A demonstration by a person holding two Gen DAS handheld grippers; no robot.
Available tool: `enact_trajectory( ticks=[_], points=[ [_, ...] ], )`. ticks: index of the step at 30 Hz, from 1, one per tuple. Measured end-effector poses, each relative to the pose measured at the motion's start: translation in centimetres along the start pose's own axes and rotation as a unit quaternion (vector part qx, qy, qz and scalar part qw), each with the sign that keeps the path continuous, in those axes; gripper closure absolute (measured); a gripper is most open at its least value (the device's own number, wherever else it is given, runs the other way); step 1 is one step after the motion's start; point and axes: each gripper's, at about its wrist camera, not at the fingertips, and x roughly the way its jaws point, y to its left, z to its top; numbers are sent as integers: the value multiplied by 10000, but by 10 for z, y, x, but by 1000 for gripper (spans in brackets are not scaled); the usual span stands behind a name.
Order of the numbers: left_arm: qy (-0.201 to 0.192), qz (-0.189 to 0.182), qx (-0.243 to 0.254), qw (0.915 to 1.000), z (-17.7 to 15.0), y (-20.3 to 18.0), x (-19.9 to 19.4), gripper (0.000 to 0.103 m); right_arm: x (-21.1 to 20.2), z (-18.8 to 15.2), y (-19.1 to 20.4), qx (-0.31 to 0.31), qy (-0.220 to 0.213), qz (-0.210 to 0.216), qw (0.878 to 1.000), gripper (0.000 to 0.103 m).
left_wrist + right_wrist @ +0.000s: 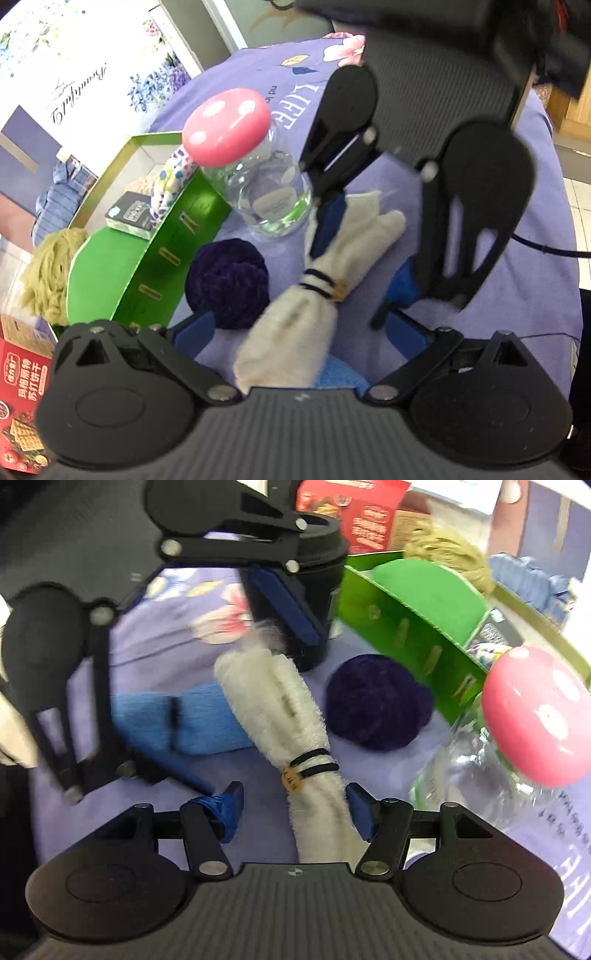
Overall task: Organize soft objects
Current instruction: 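Close both grippers on the white towel roll from opposite ends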
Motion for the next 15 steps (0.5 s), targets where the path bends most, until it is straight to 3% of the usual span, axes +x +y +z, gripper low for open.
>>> enact_trajectory(
  ticks=[2, 5, 11, 13, 14, 15],
  points=[
    [-2, 55, 70, 10000, 0, 0, 3, 5, -6, -1, 3, -90, -30, -44, 9999, 57],
    [7, 92, 72, 9999, 5, 1, 9, 5, 7, -1, 5, -467, -7, -478, 9978, 58],
    [98, 148, 111, 9998, 5, 0, 8, 9, 14, -9, -4, -249, -273, -406, 9985, 58],
    [63, 226, 137, 9996, 5, 1, 9, 18, 13, -12, -5, -243, -317, -413, 9983, 63],
    [41, 269, 187, 9995, 6, 2, 9, 34, 13, -13, -7, -160, -335, -430, 9984, 68],
    [50, 305, 224, 9993, 7, 1, 9, 58, 14, -13, -8, -47, -357, -475, 9982, 77]
  ],
)
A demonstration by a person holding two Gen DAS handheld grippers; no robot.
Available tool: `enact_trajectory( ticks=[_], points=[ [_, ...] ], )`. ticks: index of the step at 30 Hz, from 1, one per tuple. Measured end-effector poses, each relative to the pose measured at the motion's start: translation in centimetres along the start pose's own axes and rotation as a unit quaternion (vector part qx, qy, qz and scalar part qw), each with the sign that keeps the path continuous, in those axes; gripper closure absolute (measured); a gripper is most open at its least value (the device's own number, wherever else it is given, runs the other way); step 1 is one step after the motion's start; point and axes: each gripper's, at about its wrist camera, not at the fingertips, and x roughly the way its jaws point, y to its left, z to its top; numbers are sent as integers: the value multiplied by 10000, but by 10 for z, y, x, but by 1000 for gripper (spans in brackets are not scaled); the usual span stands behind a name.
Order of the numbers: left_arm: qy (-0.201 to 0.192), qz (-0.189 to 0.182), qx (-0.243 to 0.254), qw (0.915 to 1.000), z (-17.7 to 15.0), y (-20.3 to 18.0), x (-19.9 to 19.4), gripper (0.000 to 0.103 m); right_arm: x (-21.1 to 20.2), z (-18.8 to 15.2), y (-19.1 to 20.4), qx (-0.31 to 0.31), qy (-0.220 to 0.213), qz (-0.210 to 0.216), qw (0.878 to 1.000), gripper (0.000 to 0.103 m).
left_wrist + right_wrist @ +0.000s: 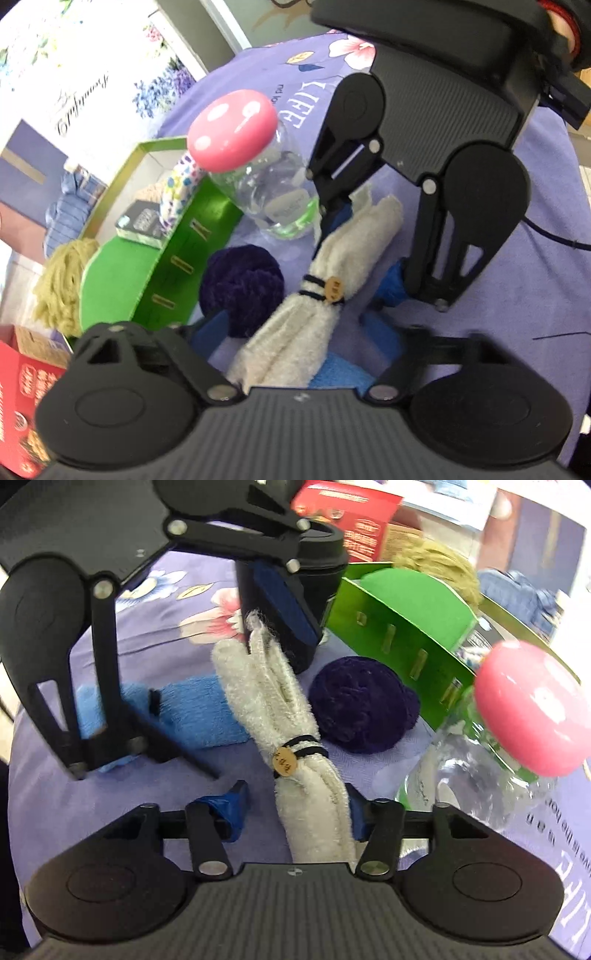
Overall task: Organize soft objects
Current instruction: 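Close both grippers on the white towel roll from opposite ends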
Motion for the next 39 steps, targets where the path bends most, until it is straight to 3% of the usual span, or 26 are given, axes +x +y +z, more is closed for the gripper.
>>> enact_trajectory(
  ticks=[2, 5, 8, 13, 14, 15, 17, 18, 20, 25, 32, 39],
  points=[
    [16, -55, 0, 10000, 5, 2, -3, 78, -1, 1, 0, 16, -27, -130, 9999, 87],
    [67, -251, 36, 9997, 7, 3, -7, 90, -6, 0, -2, 50, -41, -121, 9999, 91],
    [144, -235, 165, 9995, 3, -2, -6, 90, -12, -3, 2, 47, -72, -135, 9999, 91],
    [141, -12, -24, 9999, 3, 6, -7, 90, -13, -4, 6, -64, -70, -186, 9998, 91],
    [125, 19, -78, 9999, 3, 9, -8, 84, -13, -2, 4, -52, -54, -171, 9998, 91],
    [106, 106, -109, 9998, 2, 13, -9, 68, -13, -2, 4, -76, -72, -180, 9998, 90],
    [25, 92, -234, 9997, -2, 24, -13, 60, -13, -2, 2, -23, -42, -135, 9999, 90],
    [-21, 94, -321, 9994, -4, 30, -14, 46, -13, -2, 0, 35, -40, -91, 9999, 90],
    [-115, 228, -455, 9986, -8, 43, -12, 33, -11, 0, -3, 92, 3, -40, 9999, 89],
    [-373, -5, -743, 9965, -14, 65, -18, 34, -4, 2, -5, 125, 93, 16, 9999, 87],
    [-519, -171, -54, 9985, -20, 49, -36, 33, 6, 6, -6, 80, 171, -6, 9998, 81],
    [-690, -14, -210, 9974, -21, 54, -53, 29, 8, 8, -4, 39, 251, -54, 9997, 80]
  ],
)
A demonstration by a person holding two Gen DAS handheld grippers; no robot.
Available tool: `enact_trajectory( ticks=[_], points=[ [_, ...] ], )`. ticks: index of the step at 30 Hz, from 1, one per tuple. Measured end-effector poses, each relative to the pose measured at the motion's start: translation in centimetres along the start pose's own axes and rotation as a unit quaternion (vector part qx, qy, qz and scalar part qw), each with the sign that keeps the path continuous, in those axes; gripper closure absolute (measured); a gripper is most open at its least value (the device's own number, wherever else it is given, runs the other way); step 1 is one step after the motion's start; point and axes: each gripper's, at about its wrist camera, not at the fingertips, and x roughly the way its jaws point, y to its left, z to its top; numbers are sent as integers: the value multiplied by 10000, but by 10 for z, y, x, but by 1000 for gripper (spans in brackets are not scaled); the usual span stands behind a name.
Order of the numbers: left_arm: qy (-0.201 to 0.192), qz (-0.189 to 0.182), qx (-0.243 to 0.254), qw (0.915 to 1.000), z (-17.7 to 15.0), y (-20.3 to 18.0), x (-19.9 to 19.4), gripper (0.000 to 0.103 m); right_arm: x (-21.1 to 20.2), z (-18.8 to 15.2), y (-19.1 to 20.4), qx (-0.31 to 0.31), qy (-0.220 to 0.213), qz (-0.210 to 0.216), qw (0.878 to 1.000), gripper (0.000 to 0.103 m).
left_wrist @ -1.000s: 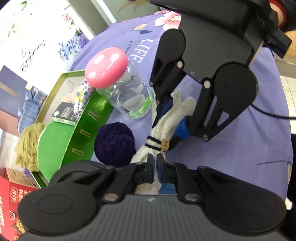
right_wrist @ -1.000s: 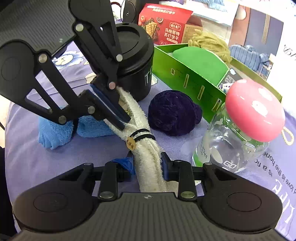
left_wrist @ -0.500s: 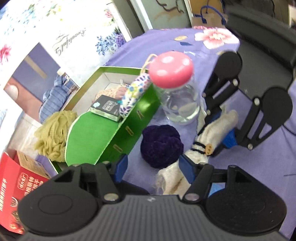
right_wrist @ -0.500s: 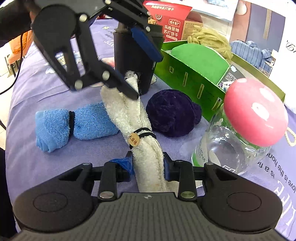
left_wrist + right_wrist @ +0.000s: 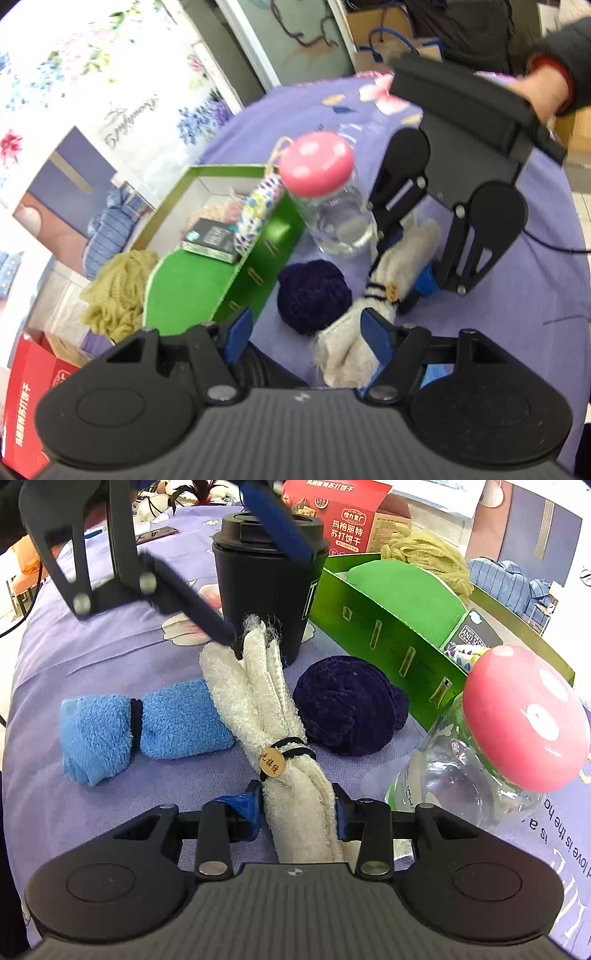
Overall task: Organize soft objects
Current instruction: 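Close both grippers on the white towel roll from opposite ends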
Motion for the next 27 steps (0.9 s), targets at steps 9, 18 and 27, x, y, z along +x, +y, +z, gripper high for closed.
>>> enact_trajectory(
  ticks=[9, 18, 27],
  points=[
    [39, -209, 220, 9995, 4, -23, -7, 28, 2, -1, -2, 97, -2, 12, 10000, 78],
    [553, -201, 444, 9973, 5, -36, 38, 27, 2, -7, -1, 235, -110, -133, 9996, 70],
    [318, -169, 823, 9960, 18, -54, 18, 27, 4, -6, -4, 358, -41, -110, 9993, 67]
  ],
)
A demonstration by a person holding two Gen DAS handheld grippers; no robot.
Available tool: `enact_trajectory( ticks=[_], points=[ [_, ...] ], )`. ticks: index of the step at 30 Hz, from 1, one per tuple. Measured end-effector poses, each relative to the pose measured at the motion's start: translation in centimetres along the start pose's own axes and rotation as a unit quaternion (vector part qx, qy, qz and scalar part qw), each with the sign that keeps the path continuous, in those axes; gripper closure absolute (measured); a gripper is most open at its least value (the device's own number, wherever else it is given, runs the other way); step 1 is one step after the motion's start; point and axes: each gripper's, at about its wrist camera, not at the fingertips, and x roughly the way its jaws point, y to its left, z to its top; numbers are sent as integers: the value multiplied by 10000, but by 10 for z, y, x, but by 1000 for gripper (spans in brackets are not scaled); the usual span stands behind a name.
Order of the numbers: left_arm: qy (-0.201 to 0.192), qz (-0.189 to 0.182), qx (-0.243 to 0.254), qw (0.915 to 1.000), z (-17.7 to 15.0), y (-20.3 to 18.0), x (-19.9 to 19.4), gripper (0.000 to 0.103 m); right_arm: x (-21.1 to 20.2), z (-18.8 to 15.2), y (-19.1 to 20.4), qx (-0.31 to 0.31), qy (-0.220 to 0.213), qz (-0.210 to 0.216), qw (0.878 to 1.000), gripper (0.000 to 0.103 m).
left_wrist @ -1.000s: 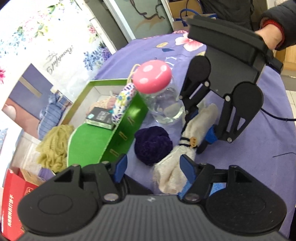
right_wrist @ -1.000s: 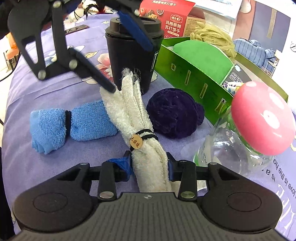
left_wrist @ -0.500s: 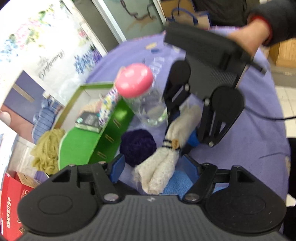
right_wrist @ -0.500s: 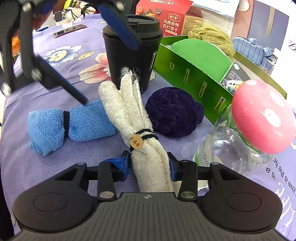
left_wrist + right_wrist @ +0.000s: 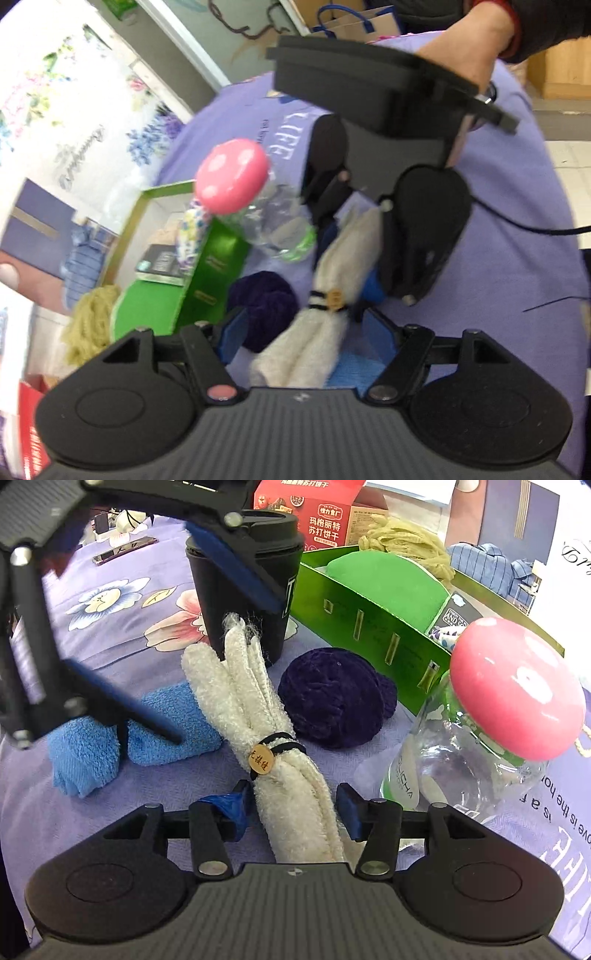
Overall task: Organize soft objects
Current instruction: 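Close both grippers on the white towel roll from opposite ends, then lift the white towel roll with both grippers and drop it into the green box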
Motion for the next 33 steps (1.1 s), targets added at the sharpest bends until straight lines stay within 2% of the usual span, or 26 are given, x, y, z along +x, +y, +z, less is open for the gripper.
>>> enact_trajectory(
  ticks=[6, 9, 11, 14, 16, 17, 18, 19, 21, 26, 30, 33],
  points=[
    [489, -87, -293, 9983, -8, 6, 33, 27, 0, 1, 3, -27, -2, -90, 10000, 66],
    [513, -42, -198, 9985, -11, 2, 40, 27, 0, 1, 1, 6, -12, -52, 10000, 65],
    [495, -171, -302, 9982, -13, 1, 42, 27, 1, 0, 0, 45, -51, -24, 10000, 64],
    [484, -56, -145, 9987, -15, -5, 43, 27, 0, -4, 3, 0, -171, -79, 9998, 63],
    [490, -78, -198, 9986, -15, -4, 43, 37, 0, -5, 5, -4, -202, -133, 9997, 63],
    [519, -138, -260, 9982, -15, -3, 43, 48, -1, -4, 5, 7, -196, -118, 9997, 63],
    [526, -165, -316, 9980, -14, -1, 41, 61, -2, -3, 3, 48, -157, -42, 9999, 67],
    [509, -178, -334, 9980, -14, 0, 38, 68, -3, -3, 0, 124, -150, 22, 9998, 71],
    [440, -206, -440, 9978, -15, 2, 28, 73, -13, -4, 2, 164, -238, 11, 9996, 87],
    [-36, -105, -642, 9979, -11, 1, -18, 73, -65, -5, 26, 7, -625, -79, 9980, 89],
    [-333, 357, -679, 9965, 2, 10, -47, 73, -107, 11, 32, -227, -973, -452, 9940, 89],
    [-530, 778, -677, 9933, 20, 32, -60, 73, -127, 35, 21, -477, -1170, -842, 9884, 89]
  ],
)
